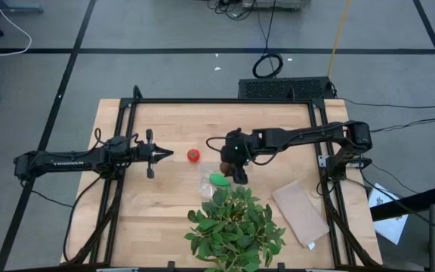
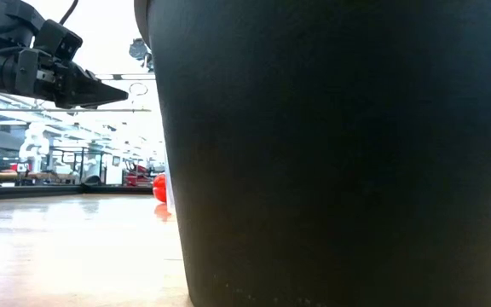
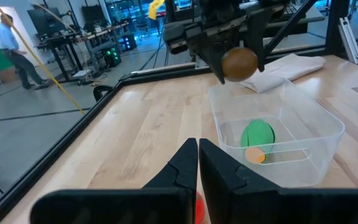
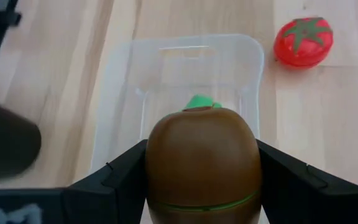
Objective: Pick and placing Produce into tupperware
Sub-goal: Put the brown kiwi into the transparent bin
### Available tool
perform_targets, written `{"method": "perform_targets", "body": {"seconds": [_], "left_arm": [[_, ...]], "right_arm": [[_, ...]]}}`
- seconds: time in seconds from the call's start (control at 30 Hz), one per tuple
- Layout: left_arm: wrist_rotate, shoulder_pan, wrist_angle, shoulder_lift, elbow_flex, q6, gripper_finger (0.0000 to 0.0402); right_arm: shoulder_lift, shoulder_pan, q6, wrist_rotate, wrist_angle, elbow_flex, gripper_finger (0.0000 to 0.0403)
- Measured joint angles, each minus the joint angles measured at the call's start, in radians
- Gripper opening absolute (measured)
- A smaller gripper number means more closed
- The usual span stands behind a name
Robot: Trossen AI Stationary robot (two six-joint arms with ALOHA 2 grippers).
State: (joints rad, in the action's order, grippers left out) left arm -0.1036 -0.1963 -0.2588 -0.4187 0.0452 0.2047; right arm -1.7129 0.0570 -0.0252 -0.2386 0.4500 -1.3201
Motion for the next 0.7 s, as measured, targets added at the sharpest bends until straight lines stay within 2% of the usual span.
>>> {"method": "perform_targets", "body": {"seconds": [0.27,0.47,0.7], "left_arm": [[0.000,0.000,0.000,0.000,0.000,0.002,0.0021],[0.000,0.000,0.002,0.000,0.000,0.002,0.0021],[0.000,0.000,0.002,0.000,0.000,0.002,0.0021]], "right_arm": [[-0.048,-0.010,0.068,0.002,0.037,0.001,0.0233],[-0.069,-0.018,0.091,0.060,0.061,-0.011,0.0233],[-0.069,-0.051,0.128,0.057,0.077,-0.044,0.0233]]}}
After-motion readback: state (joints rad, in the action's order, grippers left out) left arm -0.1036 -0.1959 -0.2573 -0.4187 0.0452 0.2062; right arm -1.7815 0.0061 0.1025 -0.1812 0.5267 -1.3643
